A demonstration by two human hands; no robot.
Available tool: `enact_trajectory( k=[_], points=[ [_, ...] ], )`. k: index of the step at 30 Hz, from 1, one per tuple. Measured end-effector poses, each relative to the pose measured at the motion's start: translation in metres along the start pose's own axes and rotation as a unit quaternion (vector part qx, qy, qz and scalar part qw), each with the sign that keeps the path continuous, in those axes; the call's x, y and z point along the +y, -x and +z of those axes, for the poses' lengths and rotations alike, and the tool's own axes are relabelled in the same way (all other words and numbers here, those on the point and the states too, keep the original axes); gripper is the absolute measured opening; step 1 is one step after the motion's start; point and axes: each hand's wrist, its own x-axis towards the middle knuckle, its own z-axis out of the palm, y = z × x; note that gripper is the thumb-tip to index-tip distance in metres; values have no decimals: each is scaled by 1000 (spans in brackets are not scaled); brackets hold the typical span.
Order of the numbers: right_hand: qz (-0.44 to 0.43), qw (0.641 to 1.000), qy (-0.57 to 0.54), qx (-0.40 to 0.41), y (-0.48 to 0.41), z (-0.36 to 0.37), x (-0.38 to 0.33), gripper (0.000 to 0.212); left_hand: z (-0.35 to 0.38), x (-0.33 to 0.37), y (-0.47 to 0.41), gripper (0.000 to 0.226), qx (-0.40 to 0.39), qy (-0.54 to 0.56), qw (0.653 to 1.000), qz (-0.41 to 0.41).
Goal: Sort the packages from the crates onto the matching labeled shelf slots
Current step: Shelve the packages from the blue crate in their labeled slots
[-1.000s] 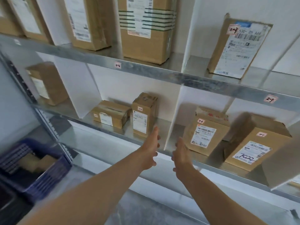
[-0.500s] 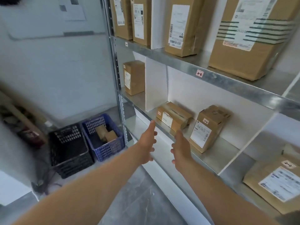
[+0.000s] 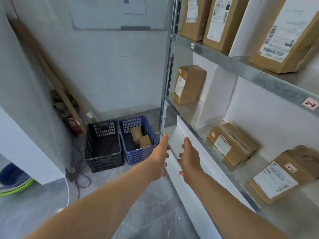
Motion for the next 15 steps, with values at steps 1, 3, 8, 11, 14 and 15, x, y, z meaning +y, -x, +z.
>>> enact_trajectory(
  k=[1,3,8,11,14,15],
  points=[
    [-3,1000,3,3,-7,9,-7,41,-8,7,-10,75,2,4,1000,-2],
    [-8,1000,18,11,-25,29,-21,40,-23,24,-29,79,6,7,1000,-3],
    [-11,999,36,10,-62,78,-56,37,-64,65,-66,82,5,2,1000,0],
    [11,1000,17,-7,-72,102,-74,42,-87,84,-89,82,16,13,1000,7],
    [10,999,30,-18,-86,131,-92,45,-111,105,-101,75,27,21,999,11],
    [7,999,33,-24,-92,142,-98,44,-118,112,-105,77,29,25,999,14]
  ],
)
